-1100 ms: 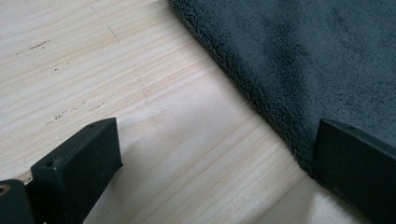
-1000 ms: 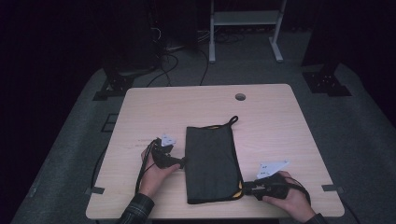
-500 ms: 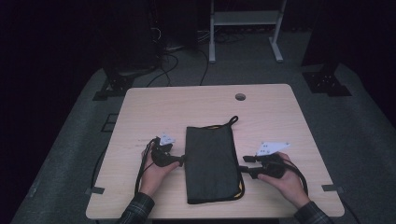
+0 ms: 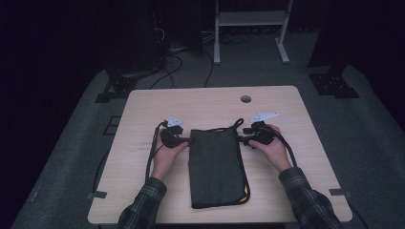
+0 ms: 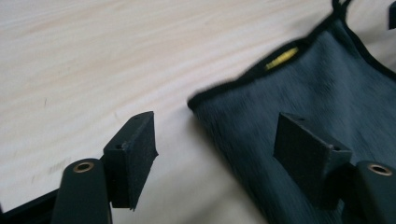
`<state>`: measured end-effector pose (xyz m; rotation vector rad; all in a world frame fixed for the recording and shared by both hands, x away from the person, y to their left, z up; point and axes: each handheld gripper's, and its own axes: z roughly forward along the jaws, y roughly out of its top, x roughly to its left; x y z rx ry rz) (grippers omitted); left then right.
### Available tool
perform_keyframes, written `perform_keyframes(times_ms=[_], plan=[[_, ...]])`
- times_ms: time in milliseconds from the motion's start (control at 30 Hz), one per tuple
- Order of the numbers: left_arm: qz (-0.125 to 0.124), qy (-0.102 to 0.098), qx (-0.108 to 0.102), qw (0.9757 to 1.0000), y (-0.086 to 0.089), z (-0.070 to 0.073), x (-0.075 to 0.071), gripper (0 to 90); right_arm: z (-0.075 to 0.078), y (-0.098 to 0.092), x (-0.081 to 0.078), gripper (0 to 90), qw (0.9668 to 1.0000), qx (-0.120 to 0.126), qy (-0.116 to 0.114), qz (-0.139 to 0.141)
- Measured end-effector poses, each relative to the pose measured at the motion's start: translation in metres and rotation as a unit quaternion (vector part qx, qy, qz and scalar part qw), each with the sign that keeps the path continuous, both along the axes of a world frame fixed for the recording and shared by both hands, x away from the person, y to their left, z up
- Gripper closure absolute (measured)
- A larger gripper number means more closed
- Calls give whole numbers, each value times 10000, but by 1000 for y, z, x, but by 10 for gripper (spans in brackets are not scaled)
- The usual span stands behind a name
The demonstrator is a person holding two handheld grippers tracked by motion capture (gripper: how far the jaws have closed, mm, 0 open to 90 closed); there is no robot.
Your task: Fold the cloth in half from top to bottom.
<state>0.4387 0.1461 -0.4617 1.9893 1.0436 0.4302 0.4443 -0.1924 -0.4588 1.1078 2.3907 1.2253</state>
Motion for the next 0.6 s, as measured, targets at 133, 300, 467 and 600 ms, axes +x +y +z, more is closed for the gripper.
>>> perform_keyframes(times_ms=[133,300,467,600], plan=[[-81,29,138,9999,-7,-3,13,433,-3,3,15,440,9999,51,53,-98],[-149,16,389,9991,-11,-6,21,734,-5,10,33,452,9997,89,74,-201],[48,220,203,9995,4,-10,27,855,-8,15,39,449,9997,20,128,-189],[147,304,109,9994,12,-15,29,698,-12,18,42,442,9996,-74,194,-184]])
